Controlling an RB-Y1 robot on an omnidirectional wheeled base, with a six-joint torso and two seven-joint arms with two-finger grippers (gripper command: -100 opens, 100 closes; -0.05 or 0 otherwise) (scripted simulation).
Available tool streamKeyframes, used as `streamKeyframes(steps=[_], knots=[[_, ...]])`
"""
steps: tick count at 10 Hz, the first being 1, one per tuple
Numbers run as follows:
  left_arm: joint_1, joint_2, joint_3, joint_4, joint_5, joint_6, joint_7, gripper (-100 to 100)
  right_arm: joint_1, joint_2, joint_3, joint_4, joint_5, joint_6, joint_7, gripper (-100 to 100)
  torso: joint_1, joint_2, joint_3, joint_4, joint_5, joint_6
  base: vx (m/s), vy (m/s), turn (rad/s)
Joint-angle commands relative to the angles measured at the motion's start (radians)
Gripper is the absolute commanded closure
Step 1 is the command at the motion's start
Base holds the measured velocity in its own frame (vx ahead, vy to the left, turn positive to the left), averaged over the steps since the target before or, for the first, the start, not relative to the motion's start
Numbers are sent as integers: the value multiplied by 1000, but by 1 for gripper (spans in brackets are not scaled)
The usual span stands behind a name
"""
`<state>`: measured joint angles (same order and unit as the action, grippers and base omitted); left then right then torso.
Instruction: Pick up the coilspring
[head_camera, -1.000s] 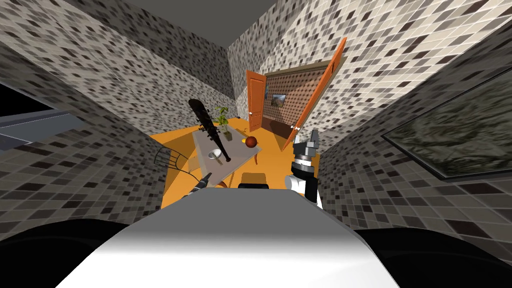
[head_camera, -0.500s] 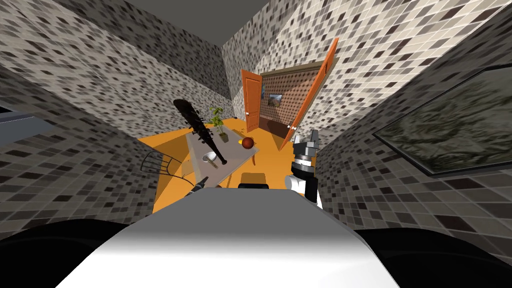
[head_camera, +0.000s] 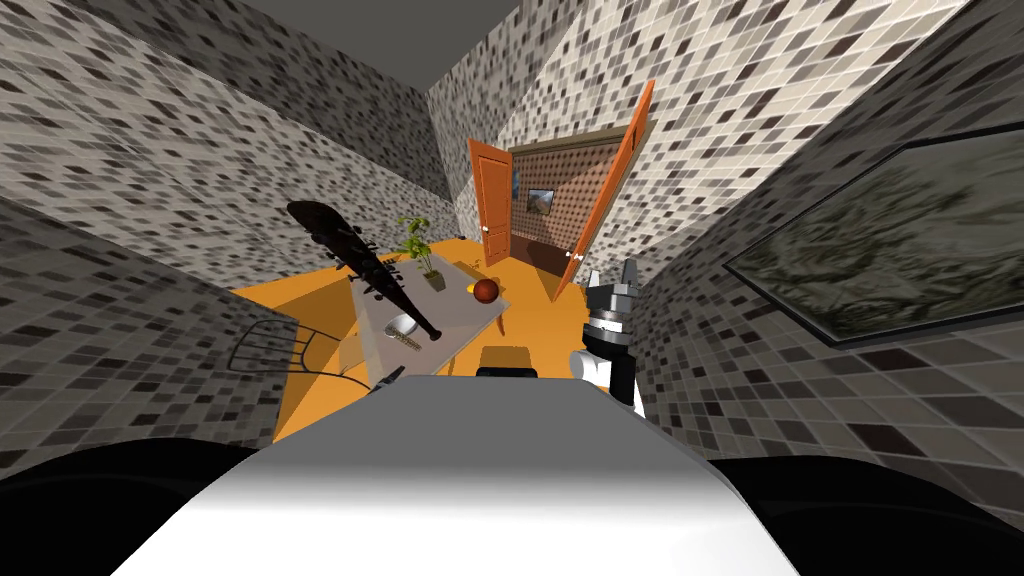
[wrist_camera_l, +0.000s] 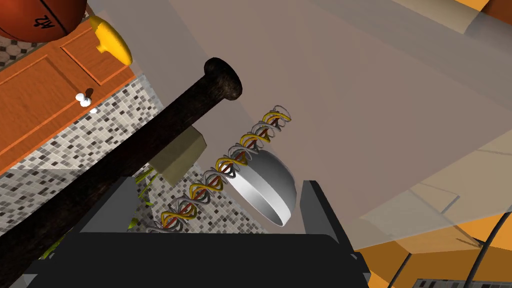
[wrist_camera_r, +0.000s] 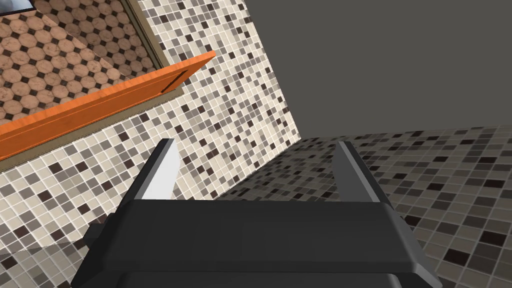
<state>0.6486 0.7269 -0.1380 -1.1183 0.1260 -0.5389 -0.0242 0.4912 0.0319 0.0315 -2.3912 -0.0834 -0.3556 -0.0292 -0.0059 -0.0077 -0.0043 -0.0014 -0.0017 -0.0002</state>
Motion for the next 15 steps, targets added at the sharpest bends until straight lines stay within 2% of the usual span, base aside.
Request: streamKeyframes(steps=[1,2,4,6,7,8,11,12,14,15], knots=[[11,18,-1,41,5,-7,5,-100,0,0,0,0,0,0,0,0,0,0,0,0,0,0,141,-74,-65],[9,34,-7,92,9,-8,5,-100,0,0,0,0,0,0,0,0,1,1,0,0,0,-1,104,-65,-130],[9,34,-7,92,9,-8,5,-100,0,0,0,0,0,0,0,0,2,5,2,1,0,-1,59,-26,-21],[7,49,-14,141,13,-8,4,-100,0,0,0,0,0,0,0,0,3,6,3,1,1,0,84,-37,-94],[5,64,-20,186,17,-9,4,-100,0,0,0,0,0,0,0,0,3,5,3,1,1,-1,114,-45,-103],[5,64,-20,189,17,-9,4,-100,0,0,0,0,0,0,0,0,3,4,2,1,0,0,91,-39,-51],[-2,103,-37,312,27,-11,4,-100,0,0,0,0,0,0,0,0,3,2,1,0,0,0,148,-57,-133],[-2,103,-37,318,27,-11,4,-100,0,0,0,0,0,0,0,0,1,-1,-1,0,0,0,141,-54,-36],[-6,134,-52,421,36,-11,4,-100,0,0,0,0,0,0,0,0,1,0,0,0,0,0,177,-51,-159],[-6,134,-52,421,36,-11,4,-100,0,0,0,0,0,0,0,0,2,-1,-1,-1,0,-1,123,-25,-31]])
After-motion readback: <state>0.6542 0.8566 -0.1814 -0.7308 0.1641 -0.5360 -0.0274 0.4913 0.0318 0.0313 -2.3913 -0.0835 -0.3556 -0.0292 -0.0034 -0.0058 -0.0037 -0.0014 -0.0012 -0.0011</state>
